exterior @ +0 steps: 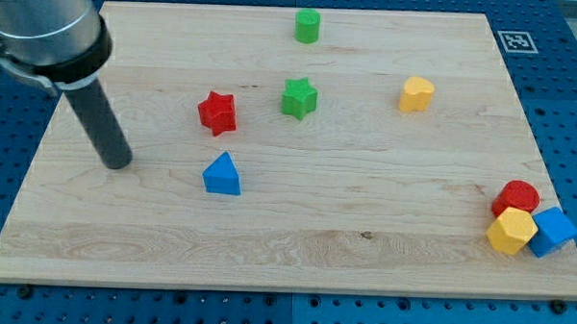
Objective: Push the blue triangle parallel to the yellow hexagon
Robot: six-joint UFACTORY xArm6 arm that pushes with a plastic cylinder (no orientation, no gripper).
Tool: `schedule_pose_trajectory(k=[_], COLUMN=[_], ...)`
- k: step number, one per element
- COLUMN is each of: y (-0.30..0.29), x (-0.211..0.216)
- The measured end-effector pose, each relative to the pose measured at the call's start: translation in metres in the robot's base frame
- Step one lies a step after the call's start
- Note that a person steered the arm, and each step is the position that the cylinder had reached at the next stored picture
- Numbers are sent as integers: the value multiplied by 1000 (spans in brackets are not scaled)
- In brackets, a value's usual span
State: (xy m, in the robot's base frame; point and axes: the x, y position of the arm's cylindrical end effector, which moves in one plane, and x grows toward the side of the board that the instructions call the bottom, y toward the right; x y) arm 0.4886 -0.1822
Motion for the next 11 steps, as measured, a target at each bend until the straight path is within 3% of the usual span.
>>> schedule_pose_trajectory(k=[2, 6, 10, 11], y=[100, 208, 238, 238], x=[22, 77, 117, 107])
